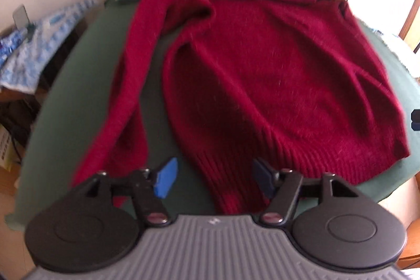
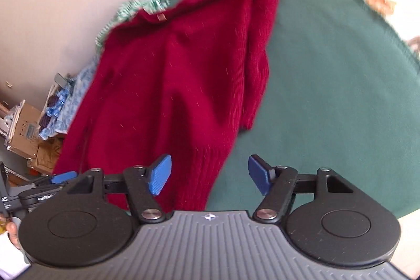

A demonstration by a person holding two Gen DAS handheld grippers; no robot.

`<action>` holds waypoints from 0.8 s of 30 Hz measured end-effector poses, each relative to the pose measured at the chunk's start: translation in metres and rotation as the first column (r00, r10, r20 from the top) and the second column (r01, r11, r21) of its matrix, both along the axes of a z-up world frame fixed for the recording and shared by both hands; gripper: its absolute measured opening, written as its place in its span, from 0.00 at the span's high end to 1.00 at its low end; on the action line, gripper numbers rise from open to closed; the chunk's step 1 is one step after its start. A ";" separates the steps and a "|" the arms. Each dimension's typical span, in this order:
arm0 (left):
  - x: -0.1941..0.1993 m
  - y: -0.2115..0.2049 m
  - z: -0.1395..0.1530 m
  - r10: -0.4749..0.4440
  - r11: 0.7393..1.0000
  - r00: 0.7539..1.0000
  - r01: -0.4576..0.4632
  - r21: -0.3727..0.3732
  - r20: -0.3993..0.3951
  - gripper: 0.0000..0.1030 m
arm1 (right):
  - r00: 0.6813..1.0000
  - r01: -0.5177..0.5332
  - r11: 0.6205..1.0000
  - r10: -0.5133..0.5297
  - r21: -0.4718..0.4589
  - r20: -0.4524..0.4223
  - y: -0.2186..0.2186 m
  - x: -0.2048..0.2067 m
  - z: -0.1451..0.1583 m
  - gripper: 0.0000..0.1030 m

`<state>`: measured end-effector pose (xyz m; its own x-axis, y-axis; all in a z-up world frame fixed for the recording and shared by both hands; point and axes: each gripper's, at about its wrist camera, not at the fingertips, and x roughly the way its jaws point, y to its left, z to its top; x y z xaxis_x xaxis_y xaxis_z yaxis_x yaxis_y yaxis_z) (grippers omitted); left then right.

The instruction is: Fold clothes

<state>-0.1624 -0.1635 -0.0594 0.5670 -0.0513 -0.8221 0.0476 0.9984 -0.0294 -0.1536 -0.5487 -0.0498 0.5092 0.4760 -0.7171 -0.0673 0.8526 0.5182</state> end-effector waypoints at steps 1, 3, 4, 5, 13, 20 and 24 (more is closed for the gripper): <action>0.002 -0.004 -0.002 -0.002 1.000 1.000 0.002 0.006 0.012 0.35 | 1.000 0.006 1.000 -0.006 0.013 -0.009 0.000 0.001 -0.006 0.34; 0.007 -0.009 -0.005 -0.009 1.000 0.999 0.008 0.022 0.032 0.33 | 1.000 0.022 0.999 -0.022 0.041 0.013 0.003 0.003 -0.009 0.35; 0.011 -0.010 -0.007 -0.008 1.000 0.999 0.007 0.017 0.035 0.32 | 0.999 0.028 0.998 -0.029 0.058 0.023 0.005 0.005 -0.010 0.38; 0.012 -0.010 -0.008 -0.011 1.000 0.999 0.010 0.014 0.039 0.31 | 0.999 0.024 0.996 -0.027 0.091 0.032 0.007 0.005 -0.013 0.43; 0.014 -0.024 -0.004 -0.087 0.996 0.993 0.087 0.003 0.079 0.93 | 0.994 0.030 0.995 -0.039 0.092 0.101 0.027 0.006 -0.027 0.94; -0.027 -0.004 0.068 -0.094 0.994 0.972 0.103 -0.028 0.214 0.94 | 0.982 -0.035 0.959 -0.019 0.282 0.186 -0.009 -0.015 0.032 0.94; -0.058 0.009 0.092 -0.089 0.992 0.973 0.105 -0.067 0.214 0.93 | 0.987 -0.062 0.953 0.015 0.296 0.161 -0.023 -0.039 0.043 0.94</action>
<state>-0.2200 -0.1549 0.0325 0.7161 -0.1734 -0.6761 0.1576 0.9838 -0.0853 -0.1927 -0.5714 -0.0073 0.5796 0.6776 -0.4526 -0.1965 0.6553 0.7294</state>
